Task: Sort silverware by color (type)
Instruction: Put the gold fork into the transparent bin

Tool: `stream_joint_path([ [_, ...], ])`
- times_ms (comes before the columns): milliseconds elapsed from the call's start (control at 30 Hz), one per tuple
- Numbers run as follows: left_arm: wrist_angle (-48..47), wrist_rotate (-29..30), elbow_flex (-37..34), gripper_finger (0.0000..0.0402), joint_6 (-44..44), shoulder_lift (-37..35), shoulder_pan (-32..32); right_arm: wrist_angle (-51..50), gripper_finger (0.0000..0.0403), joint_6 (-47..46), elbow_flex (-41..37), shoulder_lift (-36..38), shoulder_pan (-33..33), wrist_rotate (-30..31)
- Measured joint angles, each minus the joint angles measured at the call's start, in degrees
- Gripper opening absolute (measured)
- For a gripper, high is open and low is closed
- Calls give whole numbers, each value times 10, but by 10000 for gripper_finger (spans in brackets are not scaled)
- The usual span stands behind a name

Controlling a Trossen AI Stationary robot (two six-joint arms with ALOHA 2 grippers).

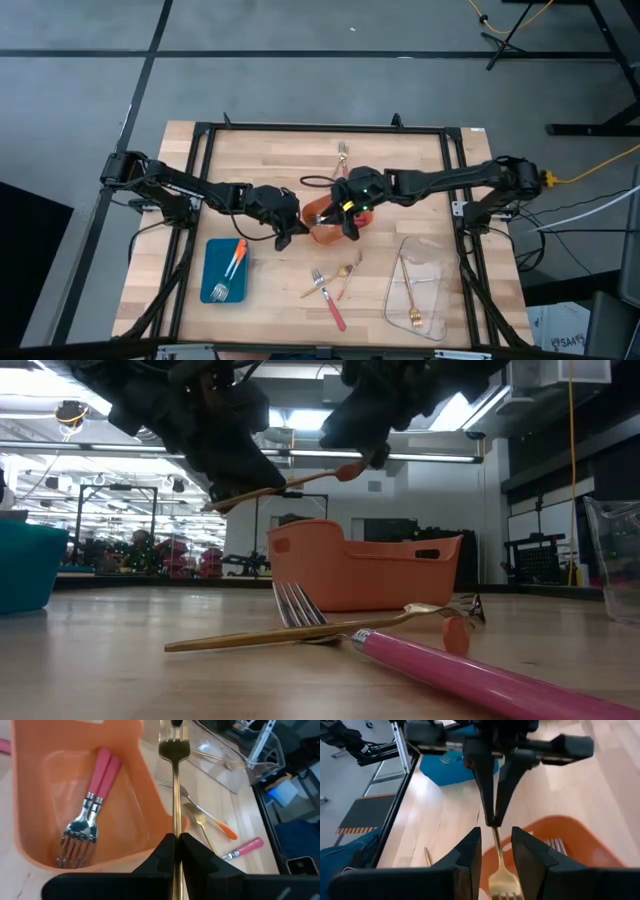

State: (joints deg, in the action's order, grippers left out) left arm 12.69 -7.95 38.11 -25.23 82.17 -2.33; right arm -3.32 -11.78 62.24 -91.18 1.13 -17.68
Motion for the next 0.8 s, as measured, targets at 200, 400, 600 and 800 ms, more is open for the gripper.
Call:
stream_joint_path([
  [200,-4,-10,0,12,-4,0,0,11,97,0,0,-27,0,-15],
  [400,-5,-9,0,12,-4,0,0,33,97,0,0,-50,0,-34],
  [600,-11,-8,0,12,-3,0,0,31,97,0,0,-63,0,-49],
  [800,-11,-6,0,12,-2,0,0,32,97,0,0,-63,0,-54],
])
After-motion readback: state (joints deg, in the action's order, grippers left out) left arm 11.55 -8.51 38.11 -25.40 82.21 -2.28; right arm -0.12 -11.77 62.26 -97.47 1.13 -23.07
